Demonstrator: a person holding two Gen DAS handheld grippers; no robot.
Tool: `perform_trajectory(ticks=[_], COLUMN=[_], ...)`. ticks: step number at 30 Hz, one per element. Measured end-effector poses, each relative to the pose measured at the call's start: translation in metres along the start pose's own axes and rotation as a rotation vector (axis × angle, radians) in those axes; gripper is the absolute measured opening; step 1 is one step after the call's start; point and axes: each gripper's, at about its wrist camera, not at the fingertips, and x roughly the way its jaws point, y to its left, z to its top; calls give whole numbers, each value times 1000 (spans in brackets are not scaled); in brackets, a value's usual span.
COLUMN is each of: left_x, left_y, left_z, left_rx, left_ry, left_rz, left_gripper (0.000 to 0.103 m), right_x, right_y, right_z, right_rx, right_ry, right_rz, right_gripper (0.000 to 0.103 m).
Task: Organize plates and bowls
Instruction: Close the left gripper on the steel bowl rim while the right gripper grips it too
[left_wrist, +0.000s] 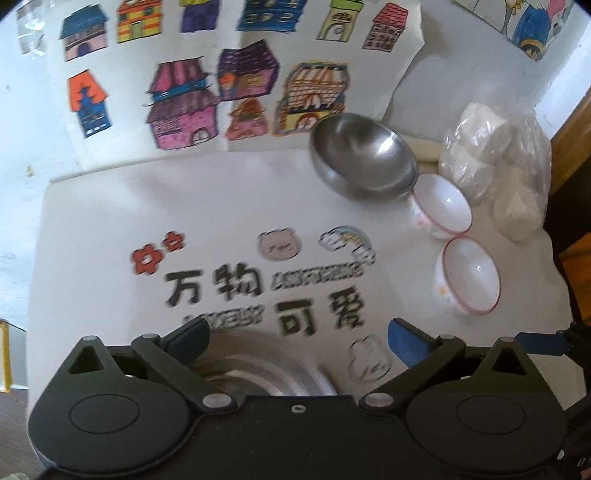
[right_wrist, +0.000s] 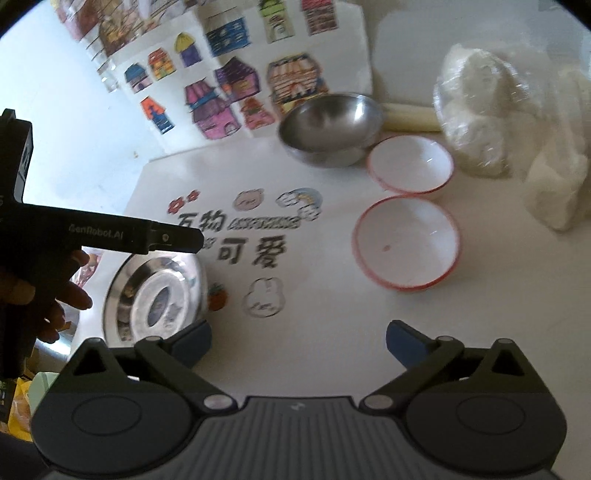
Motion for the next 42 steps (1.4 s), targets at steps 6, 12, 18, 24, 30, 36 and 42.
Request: perform_trajectory(ticks=[6, 12, 18, 24, 30, 36, 42], left_x=[16, 43, 78, 97, 108, 110, 114], left_y=[-13, -18, -18, -19, -16, -20, -27], left_z=[23, 56, 91, 108, 108, 108, 109], left_rx=[-162, -302, -352, -359, -407, -408, -417], left_ry=[-57, -150, -129, -74, -28, -19, -19], left_rz=[-50, 74, 150, 184, 242, 241, 216], left_gripper=[102, 102, 102, 102, 100, 88, 70], right_x=[-12, 13, 50, 77, 97, 103, 109], right_y=[-24, -48, -59, -62, -57, -55, -59], right_z=[27, 73, 113, 136, 142, 149, 158], right_rx=[-123, -206, -270, -307, -341, -329, -295], right_ry=[-145, -153, -148, -134, -101, -107, -97], right_rz=[-72, -58, -39, -35, -11, 7, 8], right_gripper=[103, 103, 103, 93, 86, 71, 59])
